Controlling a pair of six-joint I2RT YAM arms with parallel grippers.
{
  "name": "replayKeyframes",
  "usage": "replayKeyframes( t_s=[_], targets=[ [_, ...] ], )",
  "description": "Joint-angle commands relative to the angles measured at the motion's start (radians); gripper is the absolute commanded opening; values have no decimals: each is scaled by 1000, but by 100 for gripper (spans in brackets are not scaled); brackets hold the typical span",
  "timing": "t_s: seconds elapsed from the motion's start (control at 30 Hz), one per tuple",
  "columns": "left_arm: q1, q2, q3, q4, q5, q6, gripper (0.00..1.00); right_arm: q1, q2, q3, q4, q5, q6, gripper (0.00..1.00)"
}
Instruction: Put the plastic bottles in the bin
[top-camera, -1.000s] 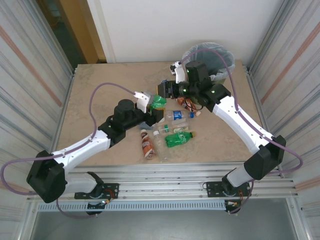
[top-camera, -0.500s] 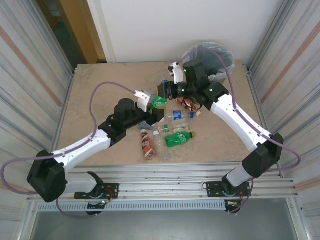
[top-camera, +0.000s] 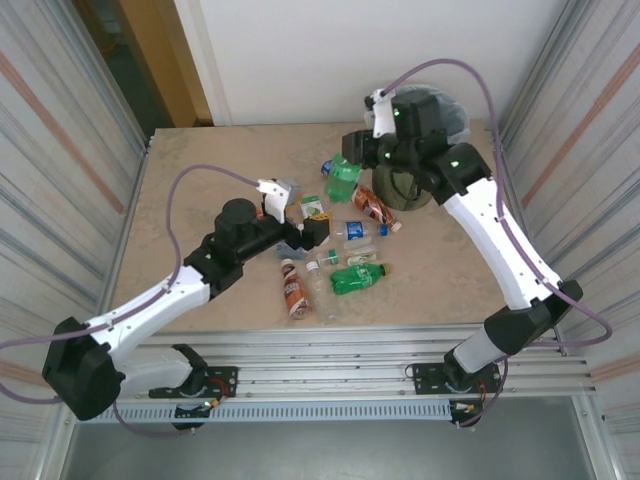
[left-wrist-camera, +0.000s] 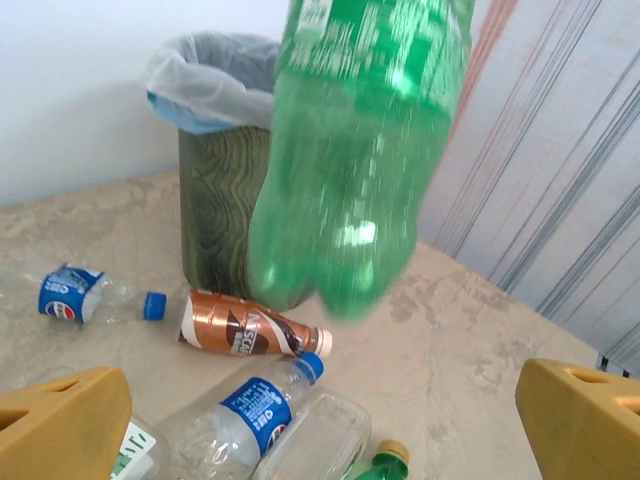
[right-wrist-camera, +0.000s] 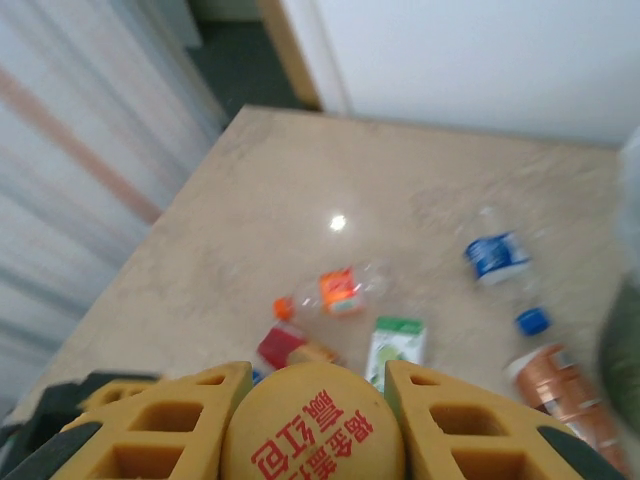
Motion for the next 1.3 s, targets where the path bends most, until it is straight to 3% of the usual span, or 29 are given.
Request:
replayKeyframes(
  t_s=[0.0,0.53,0.9,1.27],
  targets=[
    [-4,-49,-42,19,-68,16,99,-52,3,80,-35,106,-71,0],
    [-3,-109,-102,5,-200,-12,99,-341,143,247,84,119,-132,0],
    [-1,-108,-104,-12,-242,-22,99,-424,379,455,0,164,-206,0],
    [9,-97,-105,-19,-251,-40,99,-481,495,460,-63,142,-218,0]
  ],
)
